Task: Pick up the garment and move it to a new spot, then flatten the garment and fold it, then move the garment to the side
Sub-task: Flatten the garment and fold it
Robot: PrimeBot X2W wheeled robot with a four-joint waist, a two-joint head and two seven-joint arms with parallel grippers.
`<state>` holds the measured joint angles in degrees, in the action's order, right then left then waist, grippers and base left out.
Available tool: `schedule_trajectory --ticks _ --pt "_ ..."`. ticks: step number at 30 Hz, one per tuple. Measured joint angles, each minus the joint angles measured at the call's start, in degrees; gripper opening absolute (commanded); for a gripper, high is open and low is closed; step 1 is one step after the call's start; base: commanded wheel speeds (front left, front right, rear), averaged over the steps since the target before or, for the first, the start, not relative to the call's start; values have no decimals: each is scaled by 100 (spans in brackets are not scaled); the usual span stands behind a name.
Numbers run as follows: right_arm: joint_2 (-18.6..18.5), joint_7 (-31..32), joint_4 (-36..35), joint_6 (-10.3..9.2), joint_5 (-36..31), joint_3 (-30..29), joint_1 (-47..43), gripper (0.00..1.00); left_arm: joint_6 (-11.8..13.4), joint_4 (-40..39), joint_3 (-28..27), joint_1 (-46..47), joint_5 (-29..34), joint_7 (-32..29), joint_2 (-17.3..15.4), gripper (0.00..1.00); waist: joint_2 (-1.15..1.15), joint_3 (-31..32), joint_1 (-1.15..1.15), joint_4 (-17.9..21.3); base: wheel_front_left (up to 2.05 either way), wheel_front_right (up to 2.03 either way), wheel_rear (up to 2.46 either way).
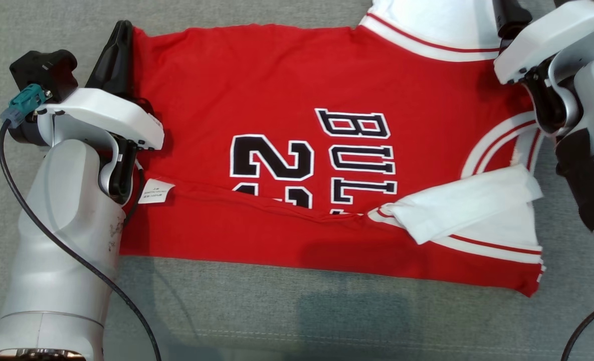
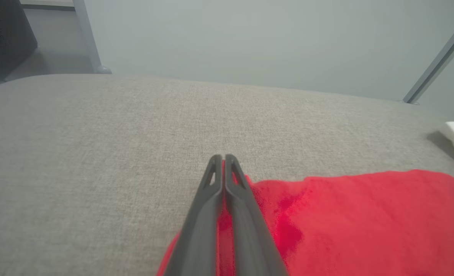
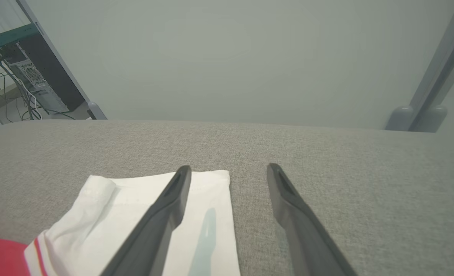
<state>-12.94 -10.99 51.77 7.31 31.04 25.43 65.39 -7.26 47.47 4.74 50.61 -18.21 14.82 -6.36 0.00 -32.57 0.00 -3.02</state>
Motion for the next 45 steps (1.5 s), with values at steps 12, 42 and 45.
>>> schedule_trajectory --ticks 12,42,45 --pt "-90 614 1042 0 544 289 841 100 0 -407 224 4 -18 1 146 0 0 -281 0 -481 0 0 0" --pt "-927 -19 -669 0 2341 1962 207 0 0 -402 23 -591 -313 0 -137 0 0 301 0 -157 0 0 0" --pt "-1157 -74 -1088 0 2615 2198 30 0 0 -376 -34 -722 -314 0 -229 0 0 425 0 -89 0 0 0"
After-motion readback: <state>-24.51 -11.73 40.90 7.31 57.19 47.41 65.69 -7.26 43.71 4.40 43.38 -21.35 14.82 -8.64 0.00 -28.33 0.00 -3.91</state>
